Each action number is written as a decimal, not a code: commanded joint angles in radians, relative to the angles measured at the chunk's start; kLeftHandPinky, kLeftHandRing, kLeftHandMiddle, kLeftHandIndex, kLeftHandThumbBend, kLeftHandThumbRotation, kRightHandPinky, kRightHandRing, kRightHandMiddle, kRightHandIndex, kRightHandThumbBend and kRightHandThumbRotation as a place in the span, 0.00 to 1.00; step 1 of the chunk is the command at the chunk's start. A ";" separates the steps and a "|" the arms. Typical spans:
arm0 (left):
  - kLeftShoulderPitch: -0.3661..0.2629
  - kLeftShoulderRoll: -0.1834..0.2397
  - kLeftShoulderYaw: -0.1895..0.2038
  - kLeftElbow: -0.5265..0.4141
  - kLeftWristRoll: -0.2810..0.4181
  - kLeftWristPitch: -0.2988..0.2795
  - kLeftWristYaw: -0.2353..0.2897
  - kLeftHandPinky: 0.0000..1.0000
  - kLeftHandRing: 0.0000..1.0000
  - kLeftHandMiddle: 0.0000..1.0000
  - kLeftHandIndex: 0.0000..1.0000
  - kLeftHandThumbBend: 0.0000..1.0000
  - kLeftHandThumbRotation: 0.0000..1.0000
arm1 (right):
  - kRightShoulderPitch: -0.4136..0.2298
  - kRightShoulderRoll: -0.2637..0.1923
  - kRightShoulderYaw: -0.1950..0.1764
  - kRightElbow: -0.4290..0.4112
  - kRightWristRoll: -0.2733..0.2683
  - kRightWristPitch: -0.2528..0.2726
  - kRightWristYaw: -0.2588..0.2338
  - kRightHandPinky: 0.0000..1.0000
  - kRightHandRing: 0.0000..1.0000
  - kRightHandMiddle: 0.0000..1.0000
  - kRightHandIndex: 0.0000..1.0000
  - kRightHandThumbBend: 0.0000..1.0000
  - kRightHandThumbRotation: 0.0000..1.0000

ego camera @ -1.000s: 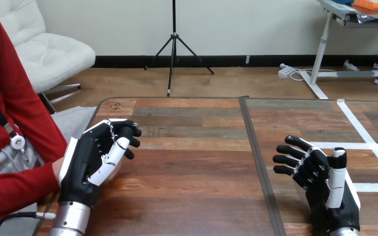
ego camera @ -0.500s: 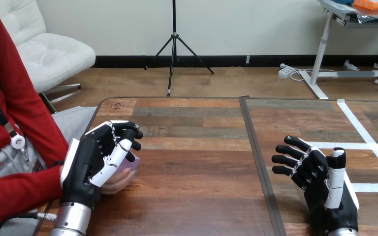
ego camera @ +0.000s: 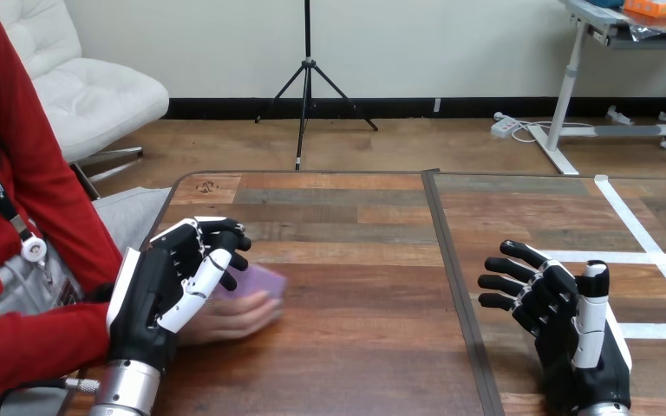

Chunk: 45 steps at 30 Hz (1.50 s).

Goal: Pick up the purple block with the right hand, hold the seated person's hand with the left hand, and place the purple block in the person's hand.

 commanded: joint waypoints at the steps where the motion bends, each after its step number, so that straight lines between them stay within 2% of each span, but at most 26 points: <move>1: -0.082 0.004 0.005 -0.003 0.000 -0.017 -0.009 0.38 0.52 0.58 0.57 0.50 0.55 | -0.066 0.003 -0.011 -0.027 0.007 0.001 0.002 0.60 0.65 0.68 0.71 0.91 1.00; 45: -0.084 0.005 0.009 -0.002 0.005 -0.010 -0.018 0.36 0.51 0.57 0.56 0.50 0.52 | -0.074 0.004 -0.008 -0.025 -0.003 0.009 0.003 0.59 0.64 0.67 0.69 0.89 1.00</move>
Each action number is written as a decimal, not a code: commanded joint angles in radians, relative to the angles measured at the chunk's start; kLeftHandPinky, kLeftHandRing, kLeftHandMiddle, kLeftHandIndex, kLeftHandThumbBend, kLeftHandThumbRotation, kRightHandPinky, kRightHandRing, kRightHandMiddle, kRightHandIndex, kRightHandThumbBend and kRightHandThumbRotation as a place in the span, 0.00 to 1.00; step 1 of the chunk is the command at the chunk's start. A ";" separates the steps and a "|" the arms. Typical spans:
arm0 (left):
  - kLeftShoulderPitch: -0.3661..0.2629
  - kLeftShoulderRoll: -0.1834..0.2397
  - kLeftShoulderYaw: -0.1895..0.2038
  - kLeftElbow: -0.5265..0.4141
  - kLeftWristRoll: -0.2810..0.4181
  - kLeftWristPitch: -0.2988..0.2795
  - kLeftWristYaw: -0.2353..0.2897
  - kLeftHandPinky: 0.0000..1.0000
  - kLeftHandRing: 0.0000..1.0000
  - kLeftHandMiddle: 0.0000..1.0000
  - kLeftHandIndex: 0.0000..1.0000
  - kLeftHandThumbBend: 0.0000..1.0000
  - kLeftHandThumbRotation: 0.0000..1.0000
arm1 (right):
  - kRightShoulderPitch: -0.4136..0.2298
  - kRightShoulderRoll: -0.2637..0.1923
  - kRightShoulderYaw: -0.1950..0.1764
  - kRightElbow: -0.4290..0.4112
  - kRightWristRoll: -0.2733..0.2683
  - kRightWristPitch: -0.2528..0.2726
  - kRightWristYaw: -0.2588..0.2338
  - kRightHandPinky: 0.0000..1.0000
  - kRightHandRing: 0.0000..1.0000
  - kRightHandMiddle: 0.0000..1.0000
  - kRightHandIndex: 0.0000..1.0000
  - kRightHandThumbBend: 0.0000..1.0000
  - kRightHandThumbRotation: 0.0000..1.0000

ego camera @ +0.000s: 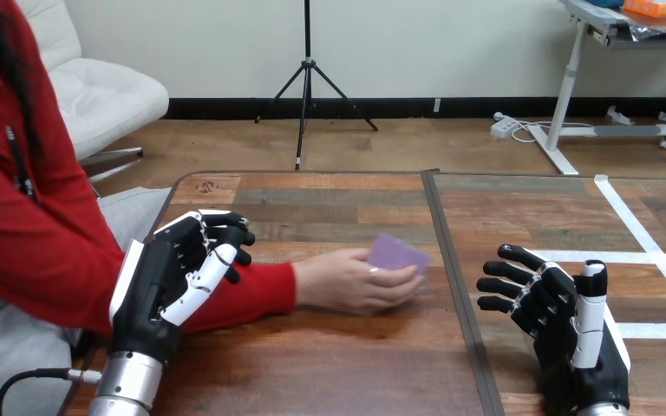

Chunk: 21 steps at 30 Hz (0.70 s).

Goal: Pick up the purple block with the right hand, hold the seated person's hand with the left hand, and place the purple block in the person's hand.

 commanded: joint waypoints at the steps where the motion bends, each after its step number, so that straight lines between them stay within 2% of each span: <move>1: -0.062 0.005 0.004 -0.008 0.005 -0.009 0.002 0.36 0.50 0.57 0.56 0.50 0.52 | -0.073 0.003 -0.005 -0.025 0.001 -0.007 0.006 0.59 0.64 0.67 0.69 0.89 1.00; 21: -0.062 0.000 0.008 -0.011 -0.005 0.000 -0.008 0.38 0.50 0.56 0.54 0.49 0.48 | -0.073 0.001 -0.004 -0.024 0.000 -0.008 0.010 0.58 0.64 0.67 0.69 0.89 1.00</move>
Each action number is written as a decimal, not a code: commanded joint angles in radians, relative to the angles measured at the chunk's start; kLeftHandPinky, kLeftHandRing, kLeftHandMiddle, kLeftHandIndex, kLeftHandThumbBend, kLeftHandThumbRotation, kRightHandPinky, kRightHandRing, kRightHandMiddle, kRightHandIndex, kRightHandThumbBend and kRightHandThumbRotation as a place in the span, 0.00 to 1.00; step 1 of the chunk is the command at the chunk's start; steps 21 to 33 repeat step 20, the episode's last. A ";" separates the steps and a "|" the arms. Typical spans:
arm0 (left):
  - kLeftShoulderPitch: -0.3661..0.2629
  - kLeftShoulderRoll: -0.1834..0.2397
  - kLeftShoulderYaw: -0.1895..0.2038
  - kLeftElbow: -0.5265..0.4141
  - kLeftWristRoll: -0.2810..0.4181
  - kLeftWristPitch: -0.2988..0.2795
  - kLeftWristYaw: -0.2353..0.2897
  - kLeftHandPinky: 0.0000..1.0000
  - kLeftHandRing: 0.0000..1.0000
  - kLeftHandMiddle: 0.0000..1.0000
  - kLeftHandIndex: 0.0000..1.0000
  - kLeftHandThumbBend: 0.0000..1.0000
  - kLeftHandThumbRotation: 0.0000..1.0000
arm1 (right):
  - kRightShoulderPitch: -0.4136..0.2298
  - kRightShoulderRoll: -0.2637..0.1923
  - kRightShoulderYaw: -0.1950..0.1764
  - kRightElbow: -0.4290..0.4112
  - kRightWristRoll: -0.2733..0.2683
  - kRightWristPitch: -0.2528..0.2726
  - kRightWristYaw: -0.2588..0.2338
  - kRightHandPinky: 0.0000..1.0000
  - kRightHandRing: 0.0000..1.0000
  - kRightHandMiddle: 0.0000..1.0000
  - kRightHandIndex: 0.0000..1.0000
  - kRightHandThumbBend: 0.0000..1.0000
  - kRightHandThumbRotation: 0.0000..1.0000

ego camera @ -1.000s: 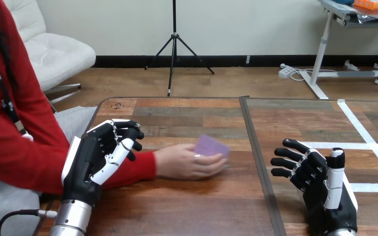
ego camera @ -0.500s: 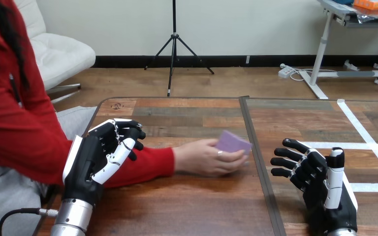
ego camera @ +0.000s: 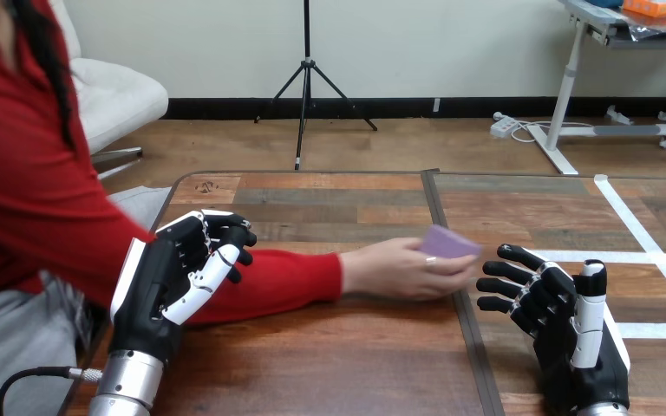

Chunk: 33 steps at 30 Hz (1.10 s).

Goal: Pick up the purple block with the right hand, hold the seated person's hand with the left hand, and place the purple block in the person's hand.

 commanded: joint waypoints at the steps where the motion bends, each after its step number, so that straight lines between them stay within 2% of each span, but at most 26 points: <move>1: -0.058 0.001 0.008 -0.011 -0.005 -0.005 -0.002 0.38 0.50 0.56 0.54 0.49 0.48 | -0.072 0.002 -0.004 -0.025 0.001 -0.007 0.008 0.58 0.64 0.67 0.69 0.89 1.00; 10: -0.058 0.001 0.008 -0.012 -0.001 -0.007 0.001 0.38 0.50 0.56 0.53 0.46 0.46 | -0.071 0.000 -0.002 -0.027 -0.004 -0.005 0.004 0.58 0.64 0.67 0.68 0.90 1.00; 17: -0.058 0.001 0.009 -0.011 -0.003 -0.008 0.000 0.37 0.50 0.56 0.53 0.46 0.45 | -0.069 0.001 -0.002 -0.029 -0.013 -0.008 -0.009 0.58 0.64 0.67 0.68 0.90 1.00; 19: -0.057 0.001 0.009 -0.010 -0.004 -0.008 0.000 0.37 0.50 0.56 0.53 0.46 0.44 | -0.068 0.002 -0.003 -0.029 -0.015 -0.009 -0.012 0.56 0.61 0.64 0.67 0.90 1.00; 33: -0.056 -0.001 0.011 -0.011 -0.007 -0.007 -0.002 0.38 0.50 0.56 0.53 0.46 0.44 | -0.069 0.004 -0.005 -0.030 -0.012 -0.009 -0.011 0.56 0.60 0.63 0.66 0.90 1.00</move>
